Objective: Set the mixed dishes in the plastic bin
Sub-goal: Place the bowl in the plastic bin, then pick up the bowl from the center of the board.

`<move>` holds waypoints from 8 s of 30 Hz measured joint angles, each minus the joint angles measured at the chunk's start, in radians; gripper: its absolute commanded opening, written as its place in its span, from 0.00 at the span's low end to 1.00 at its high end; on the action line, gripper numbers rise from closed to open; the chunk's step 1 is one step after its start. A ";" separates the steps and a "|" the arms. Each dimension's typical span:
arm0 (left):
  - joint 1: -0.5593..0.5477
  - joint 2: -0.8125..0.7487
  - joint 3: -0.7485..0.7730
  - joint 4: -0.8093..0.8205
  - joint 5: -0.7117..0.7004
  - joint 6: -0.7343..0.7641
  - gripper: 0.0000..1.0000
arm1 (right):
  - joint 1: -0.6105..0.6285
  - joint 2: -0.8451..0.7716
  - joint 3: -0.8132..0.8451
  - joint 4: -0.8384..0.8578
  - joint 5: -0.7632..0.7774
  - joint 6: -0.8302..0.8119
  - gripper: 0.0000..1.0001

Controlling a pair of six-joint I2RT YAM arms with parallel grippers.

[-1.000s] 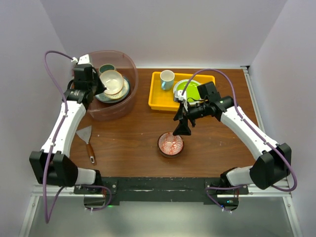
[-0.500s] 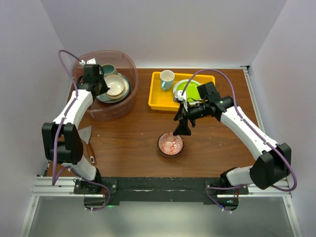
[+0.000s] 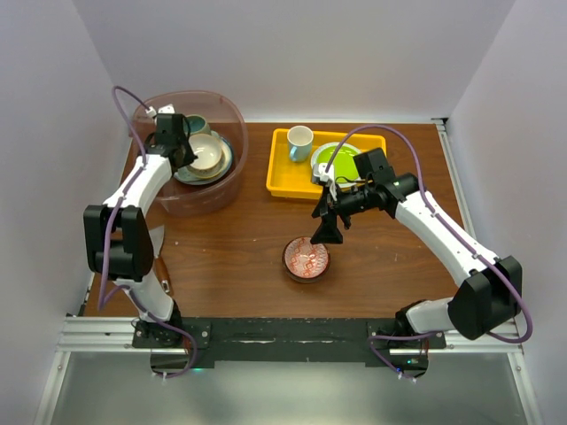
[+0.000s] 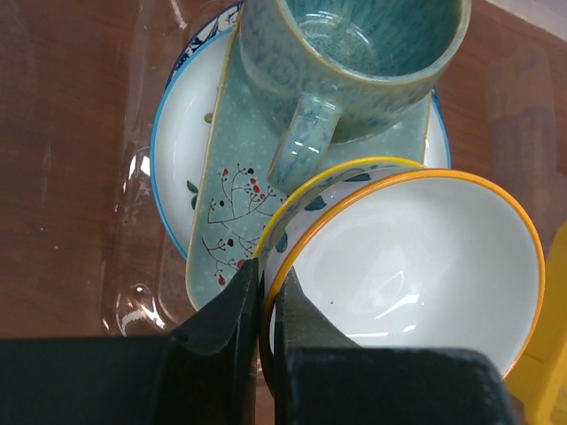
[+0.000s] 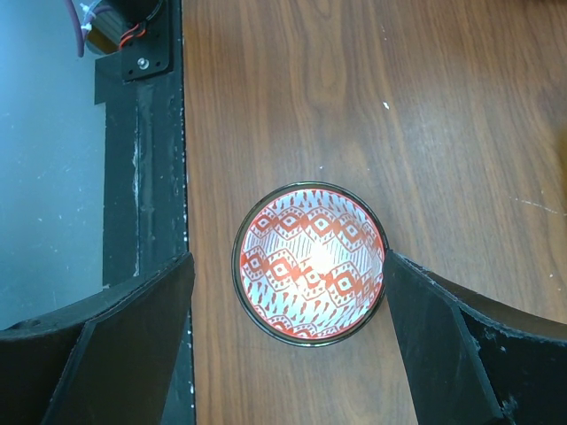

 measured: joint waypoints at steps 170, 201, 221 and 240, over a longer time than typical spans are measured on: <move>0.066 -0.939 -0.474 0.023 0.647 -0.086 1.00 | 0.315 0.189 -0.229 0.384 0.829 -0.139 0.58; 0.065 -0.939 -0.487 0.025 0.667 -0.087 1.00 | 0.323 0.079 -0.195 0.329 0.897 -0.118 0.00; 0.065 -0.888 -0.491 0.043 0.835 -0.087 1.00 | 0.258 0.079 0.010 0.111 0.605 -0.036 0.00; -0.201 -0.782 -0.512 0.071 0.792 -0.090 1.00 | 0.119 0.079 0.019 0.092 0.369 0.107 0.00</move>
